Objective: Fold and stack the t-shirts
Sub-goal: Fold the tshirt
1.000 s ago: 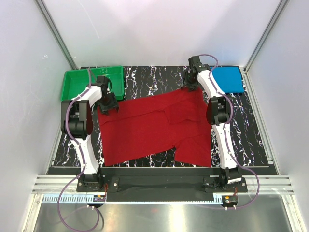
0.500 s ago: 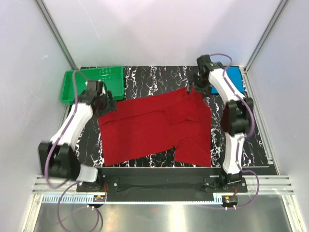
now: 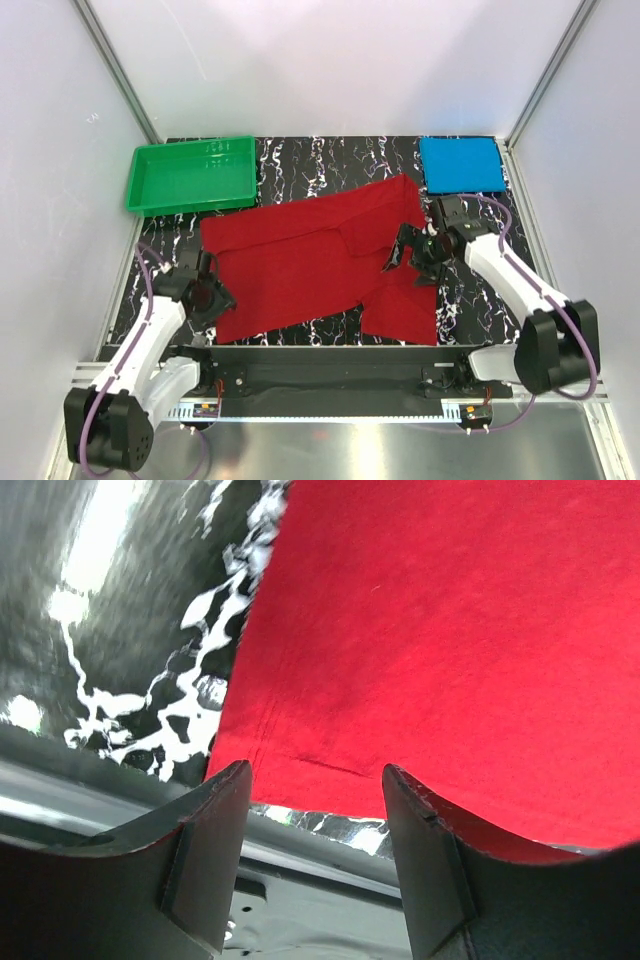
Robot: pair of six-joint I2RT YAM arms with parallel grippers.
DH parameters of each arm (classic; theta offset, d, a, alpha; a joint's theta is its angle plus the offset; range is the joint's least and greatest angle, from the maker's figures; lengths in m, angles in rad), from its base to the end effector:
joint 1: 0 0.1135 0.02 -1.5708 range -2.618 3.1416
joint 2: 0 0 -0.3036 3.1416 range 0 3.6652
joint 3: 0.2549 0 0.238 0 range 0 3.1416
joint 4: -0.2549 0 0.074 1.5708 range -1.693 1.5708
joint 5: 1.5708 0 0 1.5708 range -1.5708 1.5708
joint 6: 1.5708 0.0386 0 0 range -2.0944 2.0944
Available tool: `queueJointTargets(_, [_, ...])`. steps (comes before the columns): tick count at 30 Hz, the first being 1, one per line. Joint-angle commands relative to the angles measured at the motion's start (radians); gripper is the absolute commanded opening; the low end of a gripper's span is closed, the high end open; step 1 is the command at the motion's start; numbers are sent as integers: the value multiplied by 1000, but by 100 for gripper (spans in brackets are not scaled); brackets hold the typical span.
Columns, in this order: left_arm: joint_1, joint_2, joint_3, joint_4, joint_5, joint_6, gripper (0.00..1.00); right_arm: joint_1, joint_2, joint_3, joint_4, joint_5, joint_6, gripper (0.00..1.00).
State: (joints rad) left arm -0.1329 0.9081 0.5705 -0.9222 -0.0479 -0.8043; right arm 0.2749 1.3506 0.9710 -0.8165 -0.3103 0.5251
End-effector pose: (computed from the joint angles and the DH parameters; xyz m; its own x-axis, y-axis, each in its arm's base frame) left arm 0.1042 -0.0121 0.2260 -0.7394 -0.6271 -0.2451 -0.5980 0.7789 -0.1888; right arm 0.2185 0.0739 0.2771 -0.9585 0.2257 -0.1742 0.1323 0.8934 0.4293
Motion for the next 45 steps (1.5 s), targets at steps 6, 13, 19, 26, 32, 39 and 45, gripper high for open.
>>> queueJointTargets(6, [1, 15, -63, -45, -15, -223, 47, -17, -54, -49, 90, -144, 69, 61])
queueJointTargets(13, [1, -78, -69, -95, -52, -355, 37, -22, -31, -17, 74, -136, 47, 55])
queueJointTargets(19, [-1, -29, -67, -87, -63, -366, 39, -34, -21, 14, 66, -112, 36, 55])
queueJointTargets(26, [-2, 67, -57, -60, -95, -357, 45, -52, 19, 35, 73, -131, 32, 54])
queueJointTargets(32, [-2, 141, -52, -21, -110, -335, 45, -69, 41, 29, 65, -85, 68, 51])
queueJointTargets(39, [-2, 181, -98, 45, -90, -329, 40, -167, 51, -60, 66, -58, 153, 30])
queueJointTargets(45, [-2, 166, -80, 42, -104, -303, 28, -194, 10, -86, -7, 114, 208, 44])
